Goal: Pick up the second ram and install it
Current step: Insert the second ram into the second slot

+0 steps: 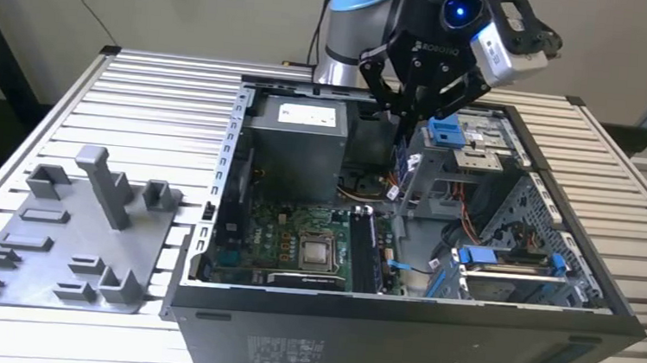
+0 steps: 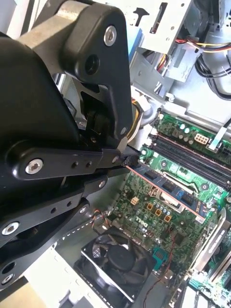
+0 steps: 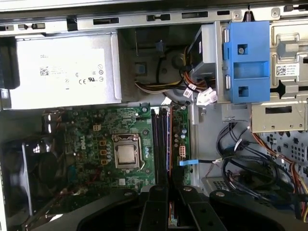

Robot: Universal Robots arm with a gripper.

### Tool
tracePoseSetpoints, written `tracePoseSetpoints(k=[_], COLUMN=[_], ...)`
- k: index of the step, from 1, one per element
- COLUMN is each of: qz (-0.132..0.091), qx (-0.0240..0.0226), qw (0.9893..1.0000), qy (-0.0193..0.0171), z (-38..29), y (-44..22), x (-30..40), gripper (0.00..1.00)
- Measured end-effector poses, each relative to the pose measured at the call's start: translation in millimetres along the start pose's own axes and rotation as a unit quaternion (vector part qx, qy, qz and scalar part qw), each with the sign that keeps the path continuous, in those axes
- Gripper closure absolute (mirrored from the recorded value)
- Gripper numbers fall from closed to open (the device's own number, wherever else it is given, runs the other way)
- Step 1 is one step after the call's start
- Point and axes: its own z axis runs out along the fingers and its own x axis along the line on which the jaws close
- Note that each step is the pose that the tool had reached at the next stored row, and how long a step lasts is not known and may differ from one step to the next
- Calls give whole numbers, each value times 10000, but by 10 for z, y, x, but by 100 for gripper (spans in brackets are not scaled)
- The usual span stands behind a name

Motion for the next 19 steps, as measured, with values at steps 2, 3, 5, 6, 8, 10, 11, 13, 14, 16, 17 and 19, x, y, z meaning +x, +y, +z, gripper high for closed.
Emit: tracePoseSetpoints(k=[2,3,5,6,8,10,11,13,14,16,17,19], qz=[-2,-9,-56,-89,-170,-231,-251,-285,-300,-329,-340,-349], qx=[-1,0,1,1,2,4,4,4,5,5,5,6], qw=[10000,10000,10000,10000,9999,9997,9997,9996,9995,9995,9994,9994], qy=[0,0,-1,-2,-3,-4,-5,-6,-5,-6,-6,-6], z=[5,10,23,32,53,72,82,103,114,138,147,155], y=[1,0,0,1,1,1,0,-3,-5,-11,-13,-13], x=[0,0,-2,-3,-4,-6,-6,-9,-10,-12,-13,-13], gripper=[86,86,86,86,86,86,86,86,86,86,86,86])
